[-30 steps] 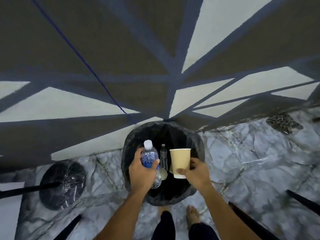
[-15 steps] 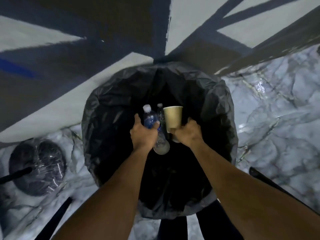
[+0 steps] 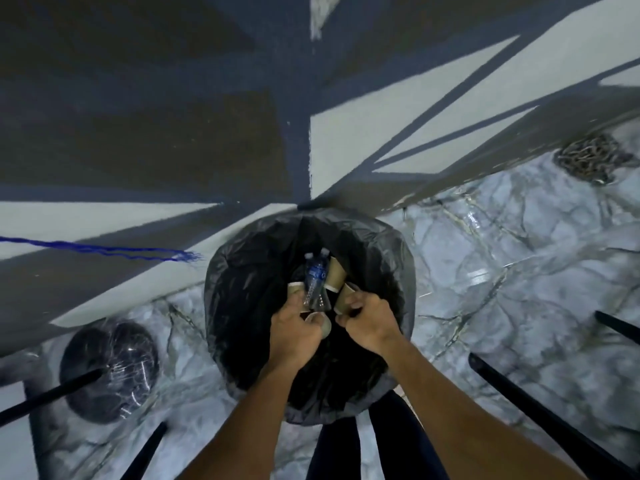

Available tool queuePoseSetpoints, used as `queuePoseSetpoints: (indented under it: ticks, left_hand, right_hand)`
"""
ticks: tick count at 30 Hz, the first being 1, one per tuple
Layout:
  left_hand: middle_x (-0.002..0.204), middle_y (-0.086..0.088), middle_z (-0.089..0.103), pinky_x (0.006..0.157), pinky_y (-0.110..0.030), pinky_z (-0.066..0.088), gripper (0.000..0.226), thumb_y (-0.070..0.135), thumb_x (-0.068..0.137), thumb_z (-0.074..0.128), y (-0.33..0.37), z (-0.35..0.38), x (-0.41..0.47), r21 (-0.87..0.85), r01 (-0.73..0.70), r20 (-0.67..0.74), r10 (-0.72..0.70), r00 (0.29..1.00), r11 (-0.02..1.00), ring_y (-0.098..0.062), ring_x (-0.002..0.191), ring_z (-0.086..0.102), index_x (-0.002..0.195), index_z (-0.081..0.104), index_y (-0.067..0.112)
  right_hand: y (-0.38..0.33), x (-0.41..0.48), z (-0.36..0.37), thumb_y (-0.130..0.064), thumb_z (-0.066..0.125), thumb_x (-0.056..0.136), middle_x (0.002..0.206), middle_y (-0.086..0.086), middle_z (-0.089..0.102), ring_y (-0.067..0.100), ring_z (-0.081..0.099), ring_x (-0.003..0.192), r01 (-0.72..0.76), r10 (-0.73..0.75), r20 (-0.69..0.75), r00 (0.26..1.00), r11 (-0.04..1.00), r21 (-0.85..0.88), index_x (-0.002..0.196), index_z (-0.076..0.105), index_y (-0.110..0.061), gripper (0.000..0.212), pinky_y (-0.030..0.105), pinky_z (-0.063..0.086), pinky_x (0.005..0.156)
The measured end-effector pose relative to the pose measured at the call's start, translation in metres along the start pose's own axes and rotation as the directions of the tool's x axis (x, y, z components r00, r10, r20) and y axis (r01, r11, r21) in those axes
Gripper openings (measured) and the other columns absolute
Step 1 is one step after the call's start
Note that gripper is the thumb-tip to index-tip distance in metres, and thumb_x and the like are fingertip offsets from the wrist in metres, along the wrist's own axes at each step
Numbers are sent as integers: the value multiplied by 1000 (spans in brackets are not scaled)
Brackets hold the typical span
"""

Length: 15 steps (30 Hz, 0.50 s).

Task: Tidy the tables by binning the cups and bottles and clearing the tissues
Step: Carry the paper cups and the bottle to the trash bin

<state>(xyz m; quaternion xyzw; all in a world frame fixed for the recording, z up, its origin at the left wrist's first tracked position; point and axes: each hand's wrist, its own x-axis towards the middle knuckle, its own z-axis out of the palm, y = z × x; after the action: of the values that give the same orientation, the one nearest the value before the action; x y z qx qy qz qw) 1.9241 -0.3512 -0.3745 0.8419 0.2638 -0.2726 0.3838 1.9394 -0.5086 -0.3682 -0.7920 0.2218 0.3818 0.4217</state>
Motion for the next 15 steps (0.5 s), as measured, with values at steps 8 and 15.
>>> queuePoseSetpoints:
  ticks: [8, 15]
  left_hand:
    - [115, 4, 61, 91, -35, 53, 42, 33, 81, 71, 79, -49, -91, 197, -242, 110, 224, 968, 950, -15, 102, 61, 121, 58, 31]
    - [131, 3, 58, 102, -38, 47, 48, 34, 86, 70, 155, -76, -168, 380, -561, 260, 497, 828, 736, -20, 123, 51, 131, 57, 25]
  right_hand:
    - [-24, -115, -69, -26, 67, 83, 113, 5, 70, 25, 64, 108, 101, -126, -123, 984, 976, -194, 115, 67, -16, 33, 33, 53, 88]
    - [-16, -233, -112, -29, 61, 84, 119, 10, 63, 32, 60, 113, 51, -156, -293, 943, 941, -336, 121, 62, -20, 38, 38, 53, 90]
